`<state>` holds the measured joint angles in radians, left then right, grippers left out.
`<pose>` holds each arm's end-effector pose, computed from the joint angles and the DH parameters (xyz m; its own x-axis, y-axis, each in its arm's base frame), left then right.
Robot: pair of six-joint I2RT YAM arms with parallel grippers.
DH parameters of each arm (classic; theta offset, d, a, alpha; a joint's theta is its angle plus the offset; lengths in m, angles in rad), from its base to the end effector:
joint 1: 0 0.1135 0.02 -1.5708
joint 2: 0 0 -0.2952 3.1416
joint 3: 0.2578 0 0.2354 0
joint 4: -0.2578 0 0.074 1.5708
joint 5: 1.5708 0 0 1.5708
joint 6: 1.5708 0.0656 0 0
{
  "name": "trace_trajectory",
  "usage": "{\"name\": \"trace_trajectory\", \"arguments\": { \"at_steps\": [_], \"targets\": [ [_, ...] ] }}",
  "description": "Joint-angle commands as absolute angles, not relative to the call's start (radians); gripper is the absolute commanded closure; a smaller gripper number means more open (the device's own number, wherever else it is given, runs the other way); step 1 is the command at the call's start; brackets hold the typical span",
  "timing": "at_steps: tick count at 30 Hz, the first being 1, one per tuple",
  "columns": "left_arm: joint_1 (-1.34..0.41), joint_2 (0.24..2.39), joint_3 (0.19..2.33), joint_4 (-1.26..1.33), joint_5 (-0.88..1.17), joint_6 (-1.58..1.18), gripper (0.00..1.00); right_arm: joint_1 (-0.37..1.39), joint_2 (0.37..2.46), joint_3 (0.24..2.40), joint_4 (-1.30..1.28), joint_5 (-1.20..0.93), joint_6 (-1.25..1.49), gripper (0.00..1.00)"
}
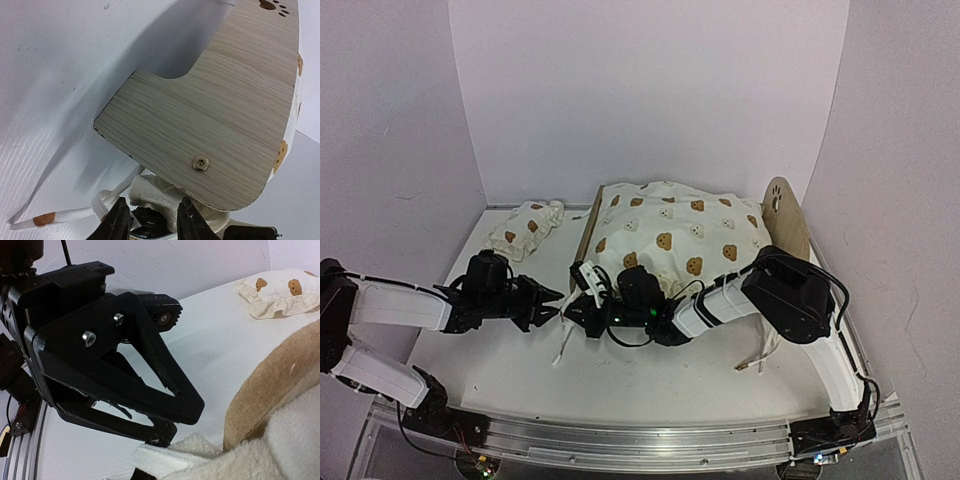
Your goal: Set up the pet bed
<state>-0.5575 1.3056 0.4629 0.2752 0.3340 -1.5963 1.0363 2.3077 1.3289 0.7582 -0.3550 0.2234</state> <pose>0.2038 -0.1524 0.1953 -0.7225 -0.6625 0.1977 -0.4747 0.2676 -0.8385 0.2491 0.4655 0.1471 -0.3257 -0.1425 -0.9347 -0.9306 0.2229 0.2903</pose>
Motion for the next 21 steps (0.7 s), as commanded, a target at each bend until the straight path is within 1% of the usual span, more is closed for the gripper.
{"name": "trace_trajectory", "arguments": {
  "at_steps": [1, 5, 8, 11, 13, 15, 21],
  "targets": [
    [-0.579, 1.341, 0.494, 0.299, 0.369, -1.606, 0.64, 1.035, 2.303, 1.359, 0.819, -0.324, 0.203, 1.00],
    [-0.581, 1.326, 0.465, 0.299, 0.336, -1.622, 0.61, 1.035, 2.286, 1.330, 0.831, -0.265, 0.201, 1.00],
    [-0.583, 1.330, 0.472, 0.299, 0.338, -1.612, 0.61, 1.036, 2.288, 1.335, 0.834, -0.277, 0.200, 1.00],
    [-0.585, 1.349, 0.506, 0.299, 0.351, -1.595, 0.68, 1.035, 2.295, 1.343, 0.833, -0.293, 0.202, 1.00],
    [-0.589, 1.358, 0.522, 0.299, 0.351, -1.591, 0.77, 1.036, 2.296, 1.342, 0.837, -0.300, 0.202, 1.00],
    [-0.591, 1.363, 0.523, 0.300, 0.347, -1.592, 0.84, 1.037, 2.295, 1.340, 0.841, -0.304, 0.203, 1.00],
    [-0.591, 1.366, 0.520, 0.304, 0.343, -1.596, 0.90, 1.038, 2.283, 1.331, 0.857, -0.321, 0.201, 1.00]
  ]
}}
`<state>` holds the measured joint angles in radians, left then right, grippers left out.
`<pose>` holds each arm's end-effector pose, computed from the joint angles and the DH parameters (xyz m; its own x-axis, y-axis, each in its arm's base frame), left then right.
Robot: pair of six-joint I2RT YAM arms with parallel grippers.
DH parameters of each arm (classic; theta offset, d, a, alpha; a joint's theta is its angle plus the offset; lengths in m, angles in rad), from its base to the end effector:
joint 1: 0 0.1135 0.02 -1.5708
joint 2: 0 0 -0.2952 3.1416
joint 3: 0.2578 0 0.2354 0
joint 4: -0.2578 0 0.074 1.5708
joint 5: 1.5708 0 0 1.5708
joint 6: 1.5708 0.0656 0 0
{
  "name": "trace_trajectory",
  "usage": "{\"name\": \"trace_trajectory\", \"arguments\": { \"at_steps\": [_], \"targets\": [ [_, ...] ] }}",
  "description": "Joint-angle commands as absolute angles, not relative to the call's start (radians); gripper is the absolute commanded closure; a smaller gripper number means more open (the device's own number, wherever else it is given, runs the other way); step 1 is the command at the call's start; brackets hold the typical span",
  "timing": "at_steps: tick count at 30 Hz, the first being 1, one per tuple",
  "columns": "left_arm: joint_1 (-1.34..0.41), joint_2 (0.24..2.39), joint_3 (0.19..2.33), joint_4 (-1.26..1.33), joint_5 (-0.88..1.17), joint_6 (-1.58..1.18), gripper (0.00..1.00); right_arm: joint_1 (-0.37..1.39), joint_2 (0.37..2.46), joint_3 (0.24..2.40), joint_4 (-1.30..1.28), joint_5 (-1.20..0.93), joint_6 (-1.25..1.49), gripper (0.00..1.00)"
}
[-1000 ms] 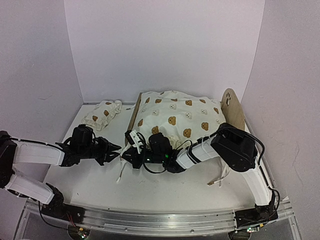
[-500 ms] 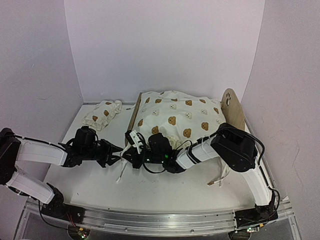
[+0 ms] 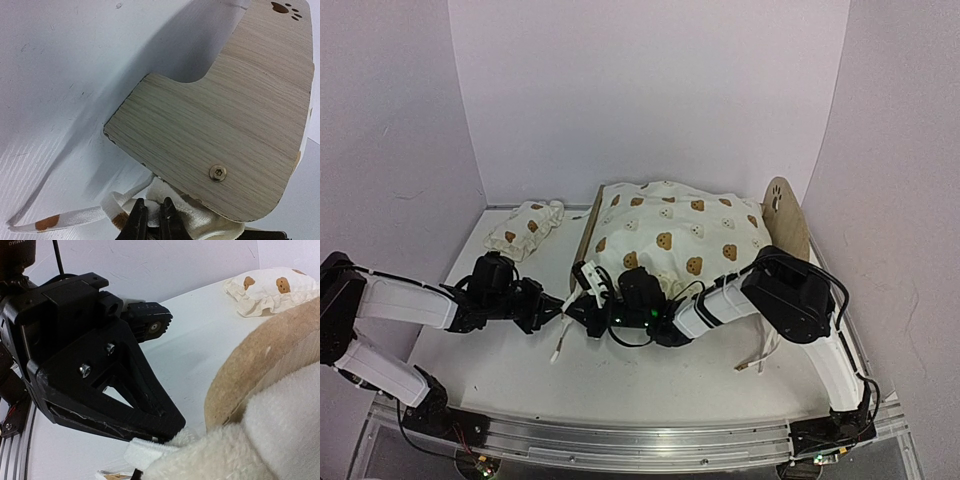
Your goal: Set up the pet bed
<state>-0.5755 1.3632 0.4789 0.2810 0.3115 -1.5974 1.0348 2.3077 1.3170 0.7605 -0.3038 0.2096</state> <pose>0.2090 -0.1596 0.1869 -0.7169 -0.6692 0.1957 -0.4952 0.2911 -0.8186 0.2519 0.4625 0.1435 -0.3156 -0.1426 -0.9381 -0.9237 0.2725 0.2693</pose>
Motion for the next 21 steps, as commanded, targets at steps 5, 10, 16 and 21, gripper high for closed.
{"name": "trace_trajectory", "arguments": {
  "at_steps": [5, 10, 16, 21],
  "targets": [
    [-0.591, 1.345, 0.517, 0.309, 0.325, -1.581, 1.00, 1.040, 2.275, 1.328, 0.855, -0.321, 0.209, 1.00],
    [-0.591, 1.305, 0.493, 0.314, 0.297, -1.580, 1.00, 1.056, 2.198, 1.304, 0.698, -0.211, 0.297, 0.80],
    [-0.589, 1.278, 0.483, 0.319, 0.291, -1.592, 1.00, 1.152, 2.064, 1.233, 0.441, -0.009, 0.516, 0.49],
    [-0.589, 1.279, 0.481, 0.328, 0.291, -1.599, 1.00, 1.216, 2.077, 1.190, 0.427, 0.082, 0.662, 0.38]
  ]
}}
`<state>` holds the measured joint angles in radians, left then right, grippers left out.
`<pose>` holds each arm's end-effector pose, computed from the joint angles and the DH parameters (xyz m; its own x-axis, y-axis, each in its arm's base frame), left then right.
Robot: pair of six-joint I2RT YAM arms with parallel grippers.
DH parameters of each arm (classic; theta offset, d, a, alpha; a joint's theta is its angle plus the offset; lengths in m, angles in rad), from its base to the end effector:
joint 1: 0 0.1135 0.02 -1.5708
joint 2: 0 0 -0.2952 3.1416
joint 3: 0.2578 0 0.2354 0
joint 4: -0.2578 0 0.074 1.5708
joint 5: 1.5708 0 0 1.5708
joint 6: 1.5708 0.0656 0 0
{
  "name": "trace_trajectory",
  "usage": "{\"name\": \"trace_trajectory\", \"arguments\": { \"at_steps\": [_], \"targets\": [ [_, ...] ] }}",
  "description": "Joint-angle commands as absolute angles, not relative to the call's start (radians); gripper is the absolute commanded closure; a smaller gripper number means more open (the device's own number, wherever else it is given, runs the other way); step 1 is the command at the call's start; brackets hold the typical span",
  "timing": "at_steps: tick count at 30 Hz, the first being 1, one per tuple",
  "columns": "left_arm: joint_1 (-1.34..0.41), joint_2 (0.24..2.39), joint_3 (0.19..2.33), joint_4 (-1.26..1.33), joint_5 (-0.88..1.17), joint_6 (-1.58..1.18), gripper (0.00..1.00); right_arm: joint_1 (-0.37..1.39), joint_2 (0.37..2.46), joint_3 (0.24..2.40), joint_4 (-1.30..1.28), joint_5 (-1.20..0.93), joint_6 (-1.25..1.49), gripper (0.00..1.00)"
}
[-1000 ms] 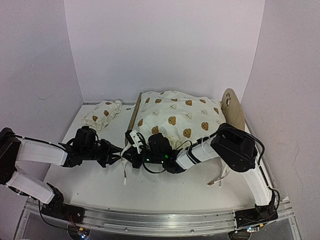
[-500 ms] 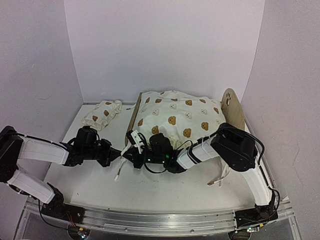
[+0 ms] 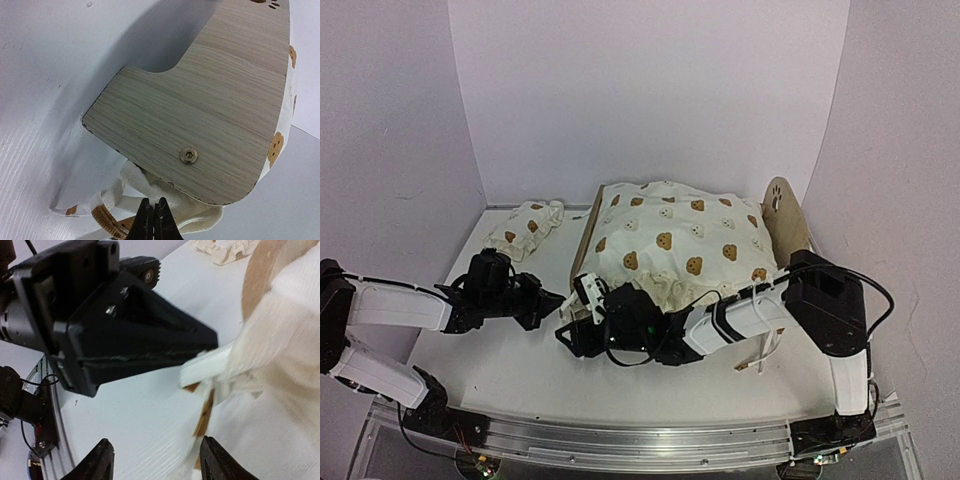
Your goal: Set up the pet bed
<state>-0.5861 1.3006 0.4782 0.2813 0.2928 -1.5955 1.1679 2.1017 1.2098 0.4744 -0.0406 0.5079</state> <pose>0.2039 -0.1581 0.2016 -0.7249 -0.6676 0.1698 -0.4471 0.2685 -0.8532 0.1884 0.4487 0.1720 -0.5930 -0.1520 -0.7907 -0.7385 0.4939 0.4589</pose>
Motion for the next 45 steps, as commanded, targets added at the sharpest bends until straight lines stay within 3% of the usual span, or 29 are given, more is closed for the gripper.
{"name": "trace_trajectory", "arguments": {
  "at_steps": [1, 12, 17, 21, 24, 30, 35, 38, 40, 42, 45],
  "targets": [
    [-0.589, 1.281, 0.480, 0.331, 0.295, -1.600, 1.00, 1.225, 2.089, 1.190, 0.441, 0.087, 0.680, 0.37],
    [-0.589, 1.278, 0.473, 0.357, 0.308, -1.612, 1.00, 1.207, 2.204, 1.238, 0.476, 0.214, 0.577, 0.27],
    [-0.589, 1.259, 0.465, 0.369, 0.298, -1.622, 1.00, 1.207, 2.283, 1.311, 0.502, 0.158, 0.554, 0.46],
    [-0.589, 1.224, 0.443, 0.377, 0.287, -1.642, 1.00, 1.207, 2.296, 1.323, 0.545, 0.124, 0.559, 0.81],
    [-0.589, 1.166, 0.429, 0.389, 0.270, -1.626, 1.00, 1.206, 2.260, 1.273, 0.561, 0.129, 0.582, 1.00],
    [-0.589, 1.043, 0.457, 0.390, 0.221, -1.468, 1.00, 1.202, 2.181, 1.148, 0.565, 0.153, 0.571, 1.00],
    [-0.589, 1.106, 0.544, 0.391, 0.289, -1.391, 1.00, 1.183, 2.141, 1.108, 0.567, 0.106, 0.548, 1.00],
    [-0.589, 1.148, 0.548, 0.395, 0.310, -1.404, 1.00, 1.175, 2.084, 1.091, 0.536, 0.074, 0.503, 0.66],
    [-0.589, 1.158, 0.531, 0.399, 0.312, -1.417, 1.00, 1.164, 2.006, 1.057, 0.486, 0.066, 0.439, 0.50],
    [-0.589, 1.156, 0.515, 0.400, 0.307, -1.427, 1.00, 1.156, 1.925, 1.052, 0.350, 0.109, 0.334, 0.38],
    [-0.589, 1.143, 0.494, 0.400, 0.292, -1.438, 1.00, 1.142, 1.828, 1.016, 0.290, 0.065, 0.045, 0.31]
  ]
}}
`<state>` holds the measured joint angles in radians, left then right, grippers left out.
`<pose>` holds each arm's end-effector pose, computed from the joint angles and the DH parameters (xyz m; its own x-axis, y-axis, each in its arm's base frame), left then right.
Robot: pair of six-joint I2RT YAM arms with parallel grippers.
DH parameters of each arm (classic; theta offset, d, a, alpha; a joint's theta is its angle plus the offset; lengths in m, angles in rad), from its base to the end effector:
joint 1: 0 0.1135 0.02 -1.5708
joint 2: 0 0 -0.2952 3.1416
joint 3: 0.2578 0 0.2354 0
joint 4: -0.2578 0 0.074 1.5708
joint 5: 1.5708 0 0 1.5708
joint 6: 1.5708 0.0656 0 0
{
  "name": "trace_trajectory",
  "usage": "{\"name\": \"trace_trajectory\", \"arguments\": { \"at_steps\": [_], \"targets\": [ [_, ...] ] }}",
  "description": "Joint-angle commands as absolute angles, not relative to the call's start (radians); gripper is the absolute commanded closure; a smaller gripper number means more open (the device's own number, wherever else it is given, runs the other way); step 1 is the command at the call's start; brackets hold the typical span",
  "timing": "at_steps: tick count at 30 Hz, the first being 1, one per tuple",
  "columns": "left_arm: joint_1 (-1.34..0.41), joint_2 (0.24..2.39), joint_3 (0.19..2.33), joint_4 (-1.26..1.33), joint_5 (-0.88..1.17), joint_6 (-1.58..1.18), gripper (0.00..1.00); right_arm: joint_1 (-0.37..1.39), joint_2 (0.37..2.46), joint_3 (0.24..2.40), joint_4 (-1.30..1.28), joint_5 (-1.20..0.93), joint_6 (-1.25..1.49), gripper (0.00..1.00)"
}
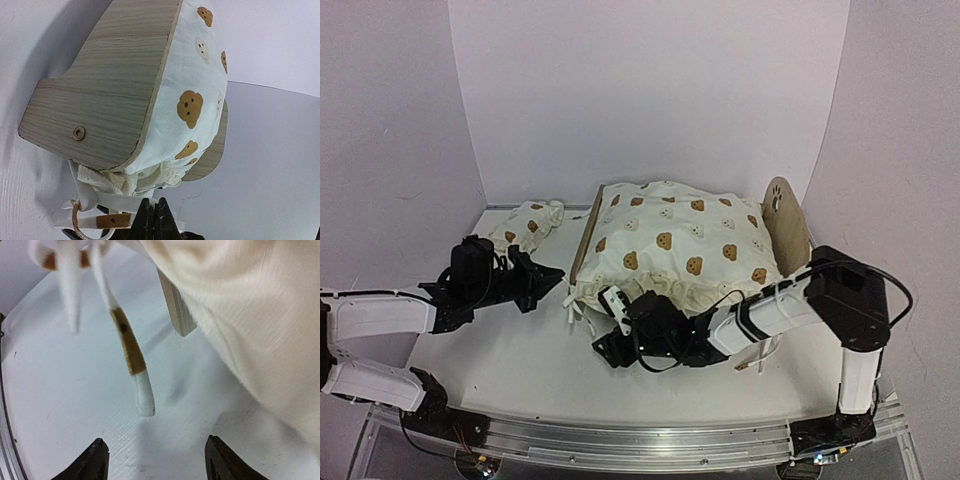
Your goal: Set up the pet bed
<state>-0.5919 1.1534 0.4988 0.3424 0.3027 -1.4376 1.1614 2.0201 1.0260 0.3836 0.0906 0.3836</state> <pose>0.1944 -0.1543 0.2504 -0.7951 -0.6055 -0.0356 -0.1506 0.2540 -0.9554 0.1793 0.3983 0.1414 -0.5425 -0.3139 -0.7792 -0.7344 0.6275 0.2586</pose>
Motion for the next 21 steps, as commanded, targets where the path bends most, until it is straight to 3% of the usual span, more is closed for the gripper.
{"name": "trace_trajectory", "arguments": {
  "at_steps": [1, 5, 9, 21],
  "targets": [
    [-0.589, 1.140, 0.489, 0.400, 0.285, -1.440, 1.00, 1.142, 1.806, 1.000, 0.289, 0.037, -0.084, 0.30],
    [-0.589, 1.157, 0.483, 0.400, 0.285, -1.450, 1.00, 1.143, 1.787, 1.001, 0.286, 0.044, -0.519, 0.28],
    [-0.589, 1.181, 0.484, 0.403, 0.287, -1.453, 1.00, 1.133, 1.869, 1.088, 0.309, 0.145, -0.758, 0.31],
    [-0.588, 1.180, 0.476, 0.406, 0.296, -1.461, 1.00, 1.133, 2.083, 1.172, 0.668, 0.385, -0.897, 0.53]
  ]
}}
